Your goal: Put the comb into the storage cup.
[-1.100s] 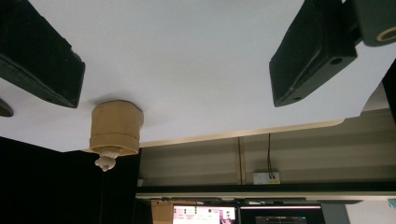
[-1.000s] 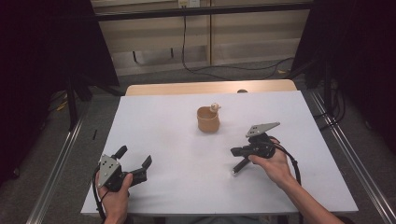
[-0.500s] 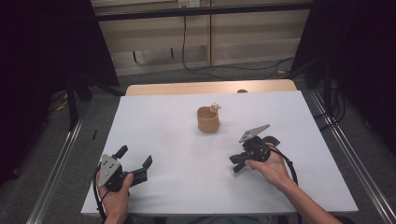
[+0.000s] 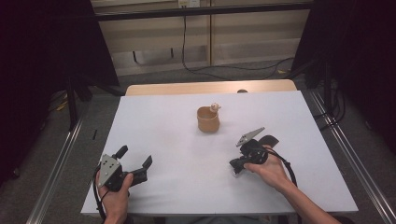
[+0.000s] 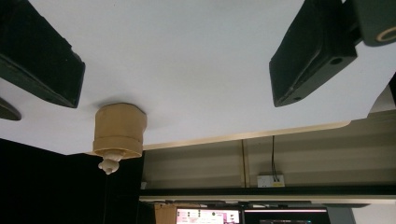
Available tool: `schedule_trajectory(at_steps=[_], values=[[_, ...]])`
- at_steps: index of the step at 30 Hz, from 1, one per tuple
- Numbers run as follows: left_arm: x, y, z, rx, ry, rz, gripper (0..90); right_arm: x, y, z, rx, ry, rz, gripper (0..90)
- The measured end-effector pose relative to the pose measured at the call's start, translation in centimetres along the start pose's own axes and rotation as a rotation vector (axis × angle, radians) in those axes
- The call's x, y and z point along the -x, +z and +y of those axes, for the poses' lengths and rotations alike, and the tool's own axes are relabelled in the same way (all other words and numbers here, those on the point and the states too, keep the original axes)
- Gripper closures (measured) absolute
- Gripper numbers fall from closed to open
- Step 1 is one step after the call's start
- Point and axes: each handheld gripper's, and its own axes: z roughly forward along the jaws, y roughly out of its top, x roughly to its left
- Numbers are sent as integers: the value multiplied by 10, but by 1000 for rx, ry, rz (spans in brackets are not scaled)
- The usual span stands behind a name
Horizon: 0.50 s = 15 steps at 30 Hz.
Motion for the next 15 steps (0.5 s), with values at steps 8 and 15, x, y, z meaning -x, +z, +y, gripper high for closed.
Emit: schedule_trajectory(at_steps=[8, 15], values=[[0, 0, 0, 0, 2, 0, 35, 0, 2, -3, -21, -1, 7, 900], [0, 0, 0, -1, 3, -4, 35, 1, 1, -7, -14, 4, 17, 900]])
